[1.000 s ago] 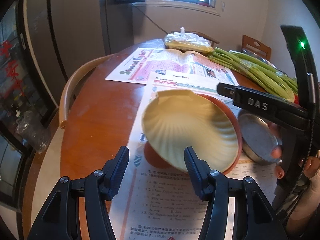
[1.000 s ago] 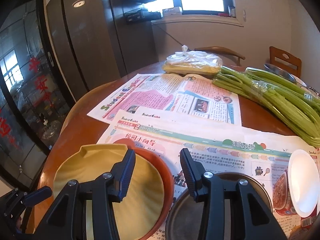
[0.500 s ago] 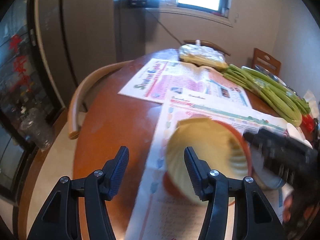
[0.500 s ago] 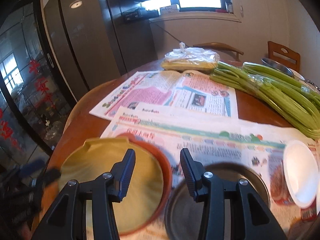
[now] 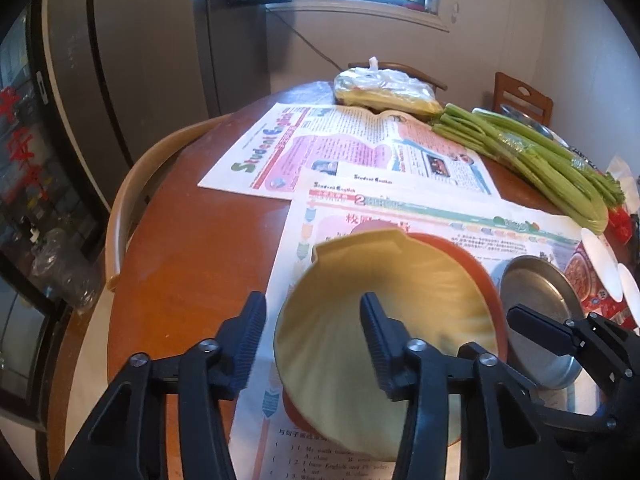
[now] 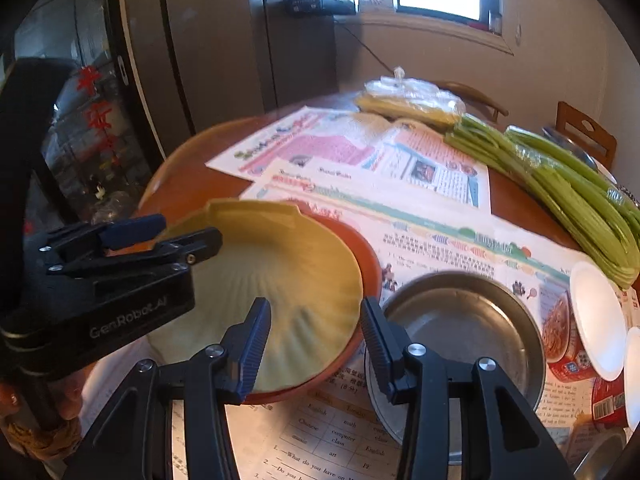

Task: Organize plates and bowls
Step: 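Lower the yellow scallop plate onto the orange plate and open the left tool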

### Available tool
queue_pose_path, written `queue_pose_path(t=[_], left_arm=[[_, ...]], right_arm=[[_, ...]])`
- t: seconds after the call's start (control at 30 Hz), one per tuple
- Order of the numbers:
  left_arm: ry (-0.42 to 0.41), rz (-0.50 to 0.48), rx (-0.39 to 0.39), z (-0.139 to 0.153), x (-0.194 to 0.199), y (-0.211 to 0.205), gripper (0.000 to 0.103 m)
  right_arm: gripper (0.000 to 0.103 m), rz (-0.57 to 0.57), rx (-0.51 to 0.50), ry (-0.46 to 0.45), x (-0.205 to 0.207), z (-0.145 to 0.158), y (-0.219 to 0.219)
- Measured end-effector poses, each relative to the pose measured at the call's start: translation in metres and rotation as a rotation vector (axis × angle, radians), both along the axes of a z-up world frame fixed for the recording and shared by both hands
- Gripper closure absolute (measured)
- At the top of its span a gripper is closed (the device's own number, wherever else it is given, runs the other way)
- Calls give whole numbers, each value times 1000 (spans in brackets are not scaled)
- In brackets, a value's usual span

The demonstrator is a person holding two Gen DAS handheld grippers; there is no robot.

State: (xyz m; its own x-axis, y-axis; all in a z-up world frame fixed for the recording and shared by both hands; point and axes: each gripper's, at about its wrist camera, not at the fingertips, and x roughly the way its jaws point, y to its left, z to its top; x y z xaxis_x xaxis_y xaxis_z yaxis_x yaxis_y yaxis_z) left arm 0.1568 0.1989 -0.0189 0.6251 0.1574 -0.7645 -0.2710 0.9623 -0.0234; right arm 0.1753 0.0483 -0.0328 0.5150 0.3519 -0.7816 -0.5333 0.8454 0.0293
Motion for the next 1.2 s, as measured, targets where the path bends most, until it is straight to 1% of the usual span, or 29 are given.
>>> queue_pose_path(t=[0.13, 0.23, 0.37, 0.47, 0.6, 0.77, 0.83, 0.87, 0.93, 1.03, 1.13, 1.17, 1.2], left_arm=[[10, -10, 6, -8, -3, -4, 57], [22, -22, 16, -14, -4, -9, 59], [15, -30, 43, -15, -8, -16, 58], [23, -50, 46, -14, -12, -19, 58], [34, -63, 109, -11, -19, -28, 58], [26, -83, 104, -5, -25, -35, 58], [32, -80, 135, -6, -23, -38, 58], [48, -68, 154, -8, -22, -39, 58], [55, -67, 158, -10, -22, -40, 57], [56, -77, 139, -9, -24, -42, 54], [40, -74, 114, -3, -30, -41, 52], [31, -68, 113, -1, -33, -40, 48], [27, -58, 118, 0, -36, -40, 42]], right_arm=[[57, -9, -42, -13, 3, -6, 2], [57, -28, -46, -5, 8, -10, -1], [57, -56, -44, 1, 15, -14, -7], [57, -79, -49, 7, 21, -18, -11], [57, -102, -49, 15, 27, -22, -14], [57, -114, -48, 25, 30, -23, -17], [57, -118, -56, 17, 29, -20, -19], [57, -122, -56, 14, 28, -19, -20], [57, -123, -38, 10, 25, -14, -23], [57, -122, -11, -9, 18, -2, -29], [57, -127, 13, -32, 11, 11, -33], [57, -125, 25, -36, 8, 15, -35], [57, -122, 48, -37, 3, 19, -38]])
